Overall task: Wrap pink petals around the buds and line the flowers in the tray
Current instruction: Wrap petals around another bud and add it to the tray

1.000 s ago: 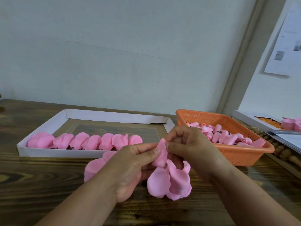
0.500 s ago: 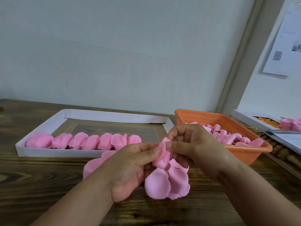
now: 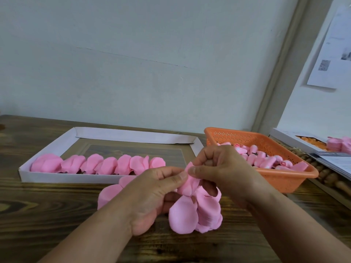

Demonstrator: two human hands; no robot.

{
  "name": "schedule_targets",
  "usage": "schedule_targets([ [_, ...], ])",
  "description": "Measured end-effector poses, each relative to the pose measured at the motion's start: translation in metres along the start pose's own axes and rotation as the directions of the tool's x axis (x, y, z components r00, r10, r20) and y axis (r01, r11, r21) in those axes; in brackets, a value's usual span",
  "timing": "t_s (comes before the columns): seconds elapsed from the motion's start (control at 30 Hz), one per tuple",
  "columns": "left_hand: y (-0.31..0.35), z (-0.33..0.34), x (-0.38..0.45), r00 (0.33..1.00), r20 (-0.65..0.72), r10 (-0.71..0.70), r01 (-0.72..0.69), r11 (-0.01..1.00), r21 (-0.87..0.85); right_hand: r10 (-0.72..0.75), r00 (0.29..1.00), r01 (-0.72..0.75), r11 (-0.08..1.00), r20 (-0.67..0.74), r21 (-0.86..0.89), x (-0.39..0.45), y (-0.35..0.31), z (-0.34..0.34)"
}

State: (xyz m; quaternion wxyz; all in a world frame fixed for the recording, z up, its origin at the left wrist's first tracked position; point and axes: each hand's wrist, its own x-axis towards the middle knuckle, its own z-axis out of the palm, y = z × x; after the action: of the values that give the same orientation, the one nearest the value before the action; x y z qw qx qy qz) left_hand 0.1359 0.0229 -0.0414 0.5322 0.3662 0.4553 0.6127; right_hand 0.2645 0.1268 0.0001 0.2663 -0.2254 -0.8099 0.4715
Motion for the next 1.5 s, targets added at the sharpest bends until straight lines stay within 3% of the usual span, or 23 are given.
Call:
schedule_targets([
  [0.23,0.001,-0.002,0.001,1.0,0.025,-0.007,0.009,0.997,-0.074,0.015,0.983,-0.068,0.954,0.18,0.293,-0.006,0.007,-0.009],
  [0.77,0.002,0.001,-0.003,0.995,0.094,-0.022,0.025,0.999,-0.021,-0.017,0.99,-0.028,0.951,0.14,0.309,-0.006,0.011,-0.005],
  [1.0,0.003,0.0,-0.003,0.988,0.15,-0.024,0.036,0.996,-0.079,-0.076,0.97,0.008,0.959,0.229,0.284,-0.011,0.011,-0.017],
  [1.13,0.006,0.001,-0.005,0.981,0.19,-0.04,0.064,0.991,-0.121,-0.077,0.982,0.037,0.973,0.171,0.228,-0.01,0.011,-0.016],
  [1.5,0.004,0.004,-0.006,0.997,0.068,-0.038,0.038,0.999,-0.004,-0.069,0.992,0.044,0.975,0.107,0.217,-0.015,0.009,-0.007],
])
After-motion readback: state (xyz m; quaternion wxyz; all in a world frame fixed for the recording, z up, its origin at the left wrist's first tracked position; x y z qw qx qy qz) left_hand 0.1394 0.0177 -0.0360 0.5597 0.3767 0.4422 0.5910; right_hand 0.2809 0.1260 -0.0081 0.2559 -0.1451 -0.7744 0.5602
